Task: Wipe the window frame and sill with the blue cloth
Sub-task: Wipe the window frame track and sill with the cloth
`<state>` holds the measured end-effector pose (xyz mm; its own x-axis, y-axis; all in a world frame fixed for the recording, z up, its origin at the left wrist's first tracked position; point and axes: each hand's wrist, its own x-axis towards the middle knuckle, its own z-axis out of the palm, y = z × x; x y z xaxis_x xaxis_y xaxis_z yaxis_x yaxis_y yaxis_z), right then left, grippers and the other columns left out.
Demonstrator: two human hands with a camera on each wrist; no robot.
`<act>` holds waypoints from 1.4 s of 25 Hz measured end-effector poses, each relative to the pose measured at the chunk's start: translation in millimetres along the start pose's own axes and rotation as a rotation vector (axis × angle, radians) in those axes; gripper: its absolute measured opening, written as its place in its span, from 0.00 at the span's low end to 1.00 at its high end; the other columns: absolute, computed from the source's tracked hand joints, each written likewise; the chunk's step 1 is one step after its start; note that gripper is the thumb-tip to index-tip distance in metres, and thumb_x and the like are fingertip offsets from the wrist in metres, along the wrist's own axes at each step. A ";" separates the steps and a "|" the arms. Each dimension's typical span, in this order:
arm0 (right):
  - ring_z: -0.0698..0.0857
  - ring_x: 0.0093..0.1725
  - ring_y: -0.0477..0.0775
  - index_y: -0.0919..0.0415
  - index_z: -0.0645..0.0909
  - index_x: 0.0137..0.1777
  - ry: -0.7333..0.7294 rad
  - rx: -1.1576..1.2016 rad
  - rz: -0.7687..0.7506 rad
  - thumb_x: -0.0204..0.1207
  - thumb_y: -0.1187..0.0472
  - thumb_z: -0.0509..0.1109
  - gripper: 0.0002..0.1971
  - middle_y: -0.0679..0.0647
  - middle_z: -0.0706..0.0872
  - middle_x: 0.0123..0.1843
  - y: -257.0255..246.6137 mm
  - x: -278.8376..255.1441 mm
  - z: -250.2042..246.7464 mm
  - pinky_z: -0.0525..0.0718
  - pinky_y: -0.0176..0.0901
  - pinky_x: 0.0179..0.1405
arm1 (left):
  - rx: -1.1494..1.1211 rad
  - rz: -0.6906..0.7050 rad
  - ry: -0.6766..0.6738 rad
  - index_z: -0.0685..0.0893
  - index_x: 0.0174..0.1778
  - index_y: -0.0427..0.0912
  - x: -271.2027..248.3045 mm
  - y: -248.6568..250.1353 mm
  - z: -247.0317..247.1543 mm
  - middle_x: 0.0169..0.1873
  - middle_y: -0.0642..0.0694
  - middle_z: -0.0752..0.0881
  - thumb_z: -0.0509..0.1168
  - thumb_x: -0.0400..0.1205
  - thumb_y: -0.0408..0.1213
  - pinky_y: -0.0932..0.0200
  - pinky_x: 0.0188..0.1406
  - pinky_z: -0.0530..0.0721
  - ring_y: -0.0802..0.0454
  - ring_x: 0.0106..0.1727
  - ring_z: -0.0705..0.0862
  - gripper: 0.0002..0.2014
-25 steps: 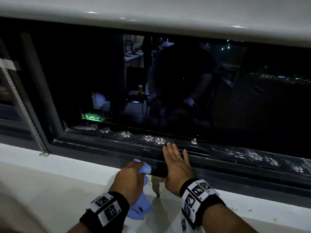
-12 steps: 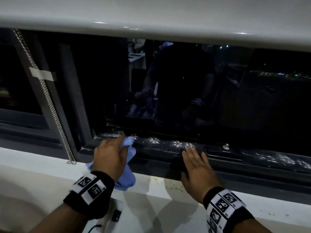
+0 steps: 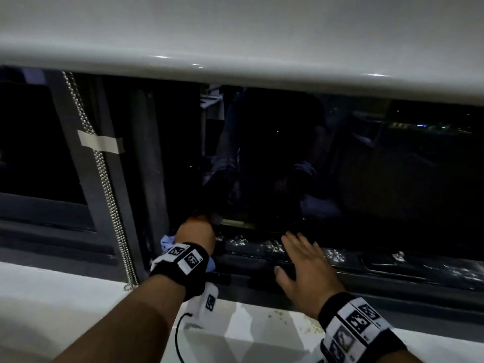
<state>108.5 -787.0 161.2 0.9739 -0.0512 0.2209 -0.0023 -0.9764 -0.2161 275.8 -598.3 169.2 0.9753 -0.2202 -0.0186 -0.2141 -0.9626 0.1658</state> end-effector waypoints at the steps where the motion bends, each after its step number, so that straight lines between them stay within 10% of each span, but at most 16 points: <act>1: 0.46 0.83 0.46 0.51 0.51 0.82 0.005 0.005 0.020 0.80 0.44 0.57 0.33 0.46 0.51 0.85 2.1 1.5 -0.4 0.38 0.42 0.80 | 0.030 0.023 0.052 0.79 0.65 0.41 -1.2 -5.5 6.3 0.62 0.38 0.82 0.58 0.81 0.33 0.50 0.57 0.79 0.40 0.61 0.81 0.17; 11: 0.47 0.83 0.50 0.52 0.55 0.82 -0.033 -0.055 0.221 0.80 0.39 0.53 0.33 0.47 0.56 0.84 47.2 -2.1 -1.9 0.44 0.53 0.81 | -0.600 0.340 0.102 0.83 0.51 0.62 -56.3 -25.2 24.6 0.44 0.63 0.88 0.61 0.79 0.39 0.67 0.53 0.79 0.63 0.49 0.84 0.12; 19: 0.48 0.83 0.57 0.60 0.51 0.82 -0.103 -0.115 0.327 0.82 0.43 0.53 0.34 0.55 0.52 0.85 82.7 -24.5 -14.8 0.46 0.51 0.82 | -0.353 0.104 0.278 0.81 0.60 0.42 -31.2 4.4 1.8 0.52 0.34 0.86 0.63 0.77 0.34 0.50 0.48 0.79 0.34 0.53 0.83 0.15; 24: 0.49 0.83 0.57 0.60 0.52 0.82 -0.112 -0.158 0.303 0.82 0.42 0.52 0.34 0.56 0.52 0.85 83.2 -24.3 -11.3 0.45 0.52 0.82 | -0.606 0.325 0.103 0.82 0.47 0.69 -55.6 16.2 29.8 0.44 0.60 0.88 0.61 0.78 0.39 0.57 0.57 0.81 0.53 0.52 0.86 0.15; 30: 0.49 0.83 0.57 0.59 0.50 0.83 -0.107 -0.159 0.295 0.81 0.41 0.51 0.35 0.55 0.50 0.85 85.3 -24.4 -8.8 0.44 0.52 0.81 | -0.671 0.122 0.415 0.84 0.55 0.41 -56.6 0.1 -7.0 0.44 0.45 0.86 0.64 0.79 0.31 0.71 0.40 0.70 0.44 0.49 0.84 0.10; 35: 0.50 0.83 0.56 0.59 0.49 0.83 -0.111 -0.171 0.313 0.82 0.43 0.51 0.34 0.56 0.50 0.85 86.8 -20.2 -13.8 0.47 0.50 0.82 | -0.368 0.037 0.055 0.79 0.64 0.45 9.7 15.5 -6.4 0.61 0.38 0.83 0.59 0.82 0.46 0.46 0.64 0.77 0.38 0.60 0.81 0.17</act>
<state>85.5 -873.6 151.0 0.9387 -0.3391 0.0625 -0.3328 -0.9384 -0.0932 282.3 -614.3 177.9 0.9708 -0.2354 0.0451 -0.2251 -0.8308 0.5090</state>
